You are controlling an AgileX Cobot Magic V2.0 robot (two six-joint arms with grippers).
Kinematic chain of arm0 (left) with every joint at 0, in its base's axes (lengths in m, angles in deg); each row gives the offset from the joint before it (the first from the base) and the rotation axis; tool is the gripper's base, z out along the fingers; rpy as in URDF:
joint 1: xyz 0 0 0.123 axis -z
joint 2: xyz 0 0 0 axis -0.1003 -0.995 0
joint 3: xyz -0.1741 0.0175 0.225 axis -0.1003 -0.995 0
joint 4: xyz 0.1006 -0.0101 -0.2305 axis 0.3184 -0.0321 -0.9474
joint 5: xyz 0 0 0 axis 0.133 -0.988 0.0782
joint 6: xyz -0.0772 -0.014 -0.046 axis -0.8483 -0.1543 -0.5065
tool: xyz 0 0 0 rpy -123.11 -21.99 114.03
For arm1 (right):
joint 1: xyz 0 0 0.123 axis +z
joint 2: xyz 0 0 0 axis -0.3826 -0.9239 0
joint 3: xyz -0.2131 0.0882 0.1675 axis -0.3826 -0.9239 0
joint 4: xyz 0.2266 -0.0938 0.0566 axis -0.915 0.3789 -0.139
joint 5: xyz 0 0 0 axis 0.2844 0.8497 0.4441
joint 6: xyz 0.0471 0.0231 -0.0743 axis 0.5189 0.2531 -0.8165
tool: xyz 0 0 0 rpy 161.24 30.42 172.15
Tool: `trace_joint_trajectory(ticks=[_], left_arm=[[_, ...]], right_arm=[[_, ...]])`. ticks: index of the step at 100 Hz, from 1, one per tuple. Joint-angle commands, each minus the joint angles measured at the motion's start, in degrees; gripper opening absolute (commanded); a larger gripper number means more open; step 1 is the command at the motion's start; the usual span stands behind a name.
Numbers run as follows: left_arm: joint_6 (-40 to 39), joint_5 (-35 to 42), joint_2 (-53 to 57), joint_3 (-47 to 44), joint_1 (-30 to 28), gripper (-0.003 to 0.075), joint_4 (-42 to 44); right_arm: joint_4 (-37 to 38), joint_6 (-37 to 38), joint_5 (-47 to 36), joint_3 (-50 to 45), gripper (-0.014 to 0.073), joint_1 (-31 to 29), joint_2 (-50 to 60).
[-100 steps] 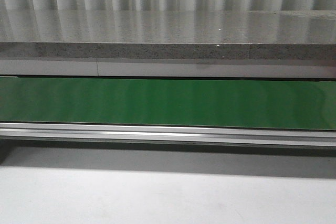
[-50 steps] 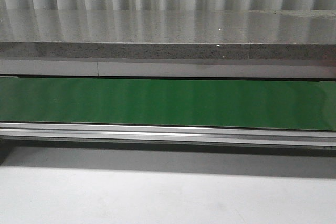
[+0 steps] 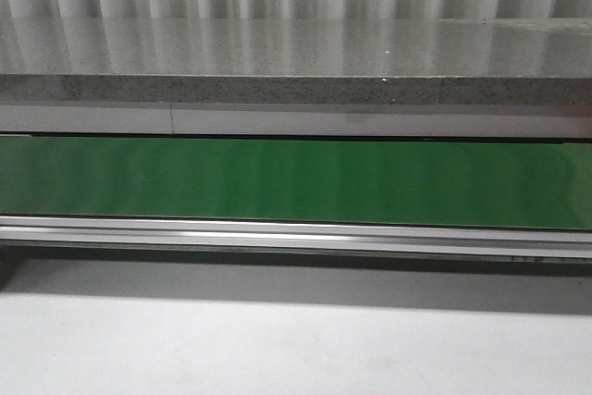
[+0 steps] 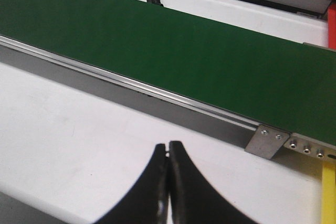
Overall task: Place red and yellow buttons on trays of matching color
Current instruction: 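Place the red button on the conveyor belt with the left gripper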
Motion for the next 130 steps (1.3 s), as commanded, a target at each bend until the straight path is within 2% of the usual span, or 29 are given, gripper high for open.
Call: trace_joint_trajectory(ticks=[1,12,24,43,60,85,90,95,101,102,106,113,117,130], left_arm=[[4.10,0.98,5.17,1.92,1.11,0.0090,-0.71],[6.60,-0.47,7.80,4.12,4.00,0.0090,-0.81],[7.01,-3.44,8.12,8.42,9.93,0.0090,-0.81],[6.41,-7.44,5.05,13.58,17.90,0.0090,-0.81],[5.89,-9.40,-0.76,16.02,21.14,0.0090,-0.81],[5.89,-10.78,-4.81,18.12,21.38,0.0102,-0.96],[5.89,-10.48,-5.06,18.50,21.38,0.0130,-0.96],[5.89,-10.25,-5.17,18.76,21.38,0.0190,-0.96],[5.89,-10.20,-5.17,19.32,21.38,0.0330,-0.96],[5.89,-10.06,-5.17,19.41,21.38,0.0330,-0.96],[5.89,-9.17,-5.17,20.03,21.38,0.0441,-1.05],[5.89,-8.02,-5.06,21.32,21.38,0.0556,-1.18],[5.89,-7.31,-4.95,22.28,21.38,0.0577,-1.18],[5.82,-7.13,-4.86,25.21,21.38,0.0575,-1.27]], right_arm=[[-0.78,-0.32,-4.14,1.33,-0.0065,0.02,-0.58],[-0.78,-0.32,-4.14,1.33,-0.0065,0.02,-0.58],[-0.78,-0.32,-4.14,1.33,-0.0065,0.02,-0.58],[-0.78,-0.32,-4.46,1.33,-0.0065,0.02,-0.58],[-0.78,-0.32,-4.46,1.33,-0.0065,0.02,-0.58],[-0.78,-0.32,-4.55,1.33,-0.0065,0.02,-0.58],[-0.78,-0.32,-4.55,1.33,-0.0065,0.02,-0.58],[-0.78,-0.32,-4.57,1.33,-0.0065,0.02,-0.58],[-0.78,-0.32,-4.57,1.33,-0.0065,0.02,-0.58],[-0.78,-0.32,-4.57,1.33,-0.0065,0.02,-0.58],[-0.78,-0.32,-4.57,1.33,-0.0065,0.02,-0.58],[-0.78,-0.32,-4.74,1.33,-0.0065,0.02,-0.58],[-0.78,-0.32,-4.94,1.33,-0.0065,0.02,-0.58],[-0.78,-0.32,-4.98,1.33,-0.0065,0.02,-0.58]])
